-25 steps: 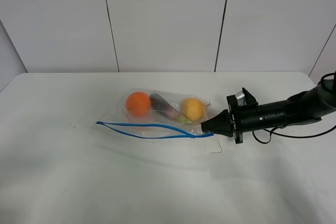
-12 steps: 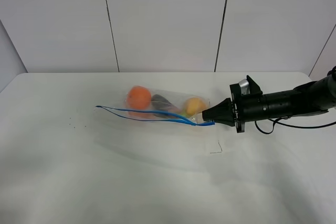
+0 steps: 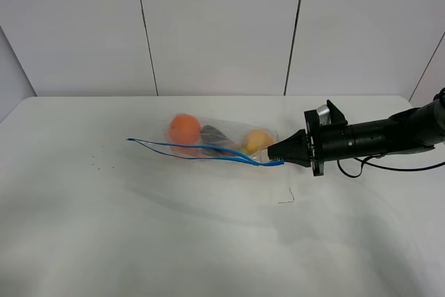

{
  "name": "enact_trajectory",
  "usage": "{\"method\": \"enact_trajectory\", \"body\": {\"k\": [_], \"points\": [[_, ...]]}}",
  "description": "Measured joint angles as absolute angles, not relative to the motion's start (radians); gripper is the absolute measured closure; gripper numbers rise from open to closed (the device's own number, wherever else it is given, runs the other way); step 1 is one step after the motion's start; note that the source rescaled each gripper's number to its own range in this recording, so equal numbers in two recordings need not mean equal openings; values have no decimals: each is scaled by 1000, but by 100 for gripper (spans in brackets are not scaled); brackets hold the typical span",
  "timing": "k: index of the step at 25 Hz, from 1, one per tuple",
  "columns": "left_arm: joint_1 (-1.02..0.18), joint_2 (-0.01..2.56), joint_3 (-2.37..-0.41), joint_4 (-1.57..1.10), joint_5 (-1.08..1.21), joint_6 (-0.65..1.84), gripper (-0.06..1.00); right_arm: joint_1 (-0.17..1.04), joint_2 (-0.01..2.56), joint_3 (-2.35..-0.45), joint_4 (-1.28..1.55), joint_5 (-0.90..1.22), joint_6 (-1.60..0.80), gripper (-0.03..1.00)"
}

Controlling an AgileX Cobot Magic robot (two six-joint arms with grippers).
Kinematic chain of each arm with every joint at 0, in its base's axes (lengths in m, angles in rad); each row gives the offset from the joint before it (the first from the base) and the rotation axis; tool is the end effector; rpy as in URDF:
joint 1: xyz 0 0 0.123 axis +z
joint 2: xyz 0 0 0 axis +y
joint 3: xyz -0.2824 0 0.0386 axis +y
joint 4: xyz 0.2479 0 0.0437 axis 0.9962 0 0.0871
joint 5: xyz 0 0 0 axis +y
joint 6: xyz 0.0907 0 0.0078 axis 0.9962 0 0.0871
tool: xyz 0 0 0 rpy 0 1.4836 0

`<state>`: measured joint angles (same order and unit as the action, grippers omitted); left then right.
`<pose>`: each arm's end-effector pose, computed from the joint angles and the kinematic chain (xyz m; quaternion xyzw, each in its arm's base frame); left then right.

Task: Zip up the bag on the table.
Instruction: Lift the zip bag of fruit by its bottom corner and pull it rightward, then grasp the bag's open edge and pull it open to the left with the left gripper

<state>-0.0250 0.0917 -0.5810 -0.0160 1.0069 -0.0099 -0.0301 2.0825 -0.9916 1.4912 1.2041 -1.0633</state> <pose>0.0032 -0.0013 0.3043 0.0064 0.8417 -0.0174 0.5396 0.3393 0.0746 0.1195 0.0287 0.8187 0.5683 0.0766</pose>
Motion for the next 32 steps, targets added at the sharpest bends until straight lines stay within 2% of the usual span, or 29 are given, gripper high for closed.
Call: {"method": "enact_trajectory", "body": {"k": [5,8,15,18,20,23,32], "points": [[-25,411,-750,-16,934,-20,-6,-30,2082,-992,1504,1204,-1063,97],[-25,592,-829,-16,859,97,-6,-30,2082,-992,1506,1204,-1063,97],[-25,891,-869,-16,574,866,-6,-30,2082,-992,1507,1204,-1063,97],[-25,974,-869,-16,372,1099,-6,-30,2082,-992,1509,1204,-1063,97],[-34,1030,-869,-20,216,1163,-6,-30,2082,-992,1509,1204,-1063,97],[-98,1094,-872,-39,54,1190,-5,-30,2082,-992,1510,1204,-1063,97],[-419,1274,-872,-38,-194,1228,-5,-30,2082,-992,1510,1204,-1058,97]]}}
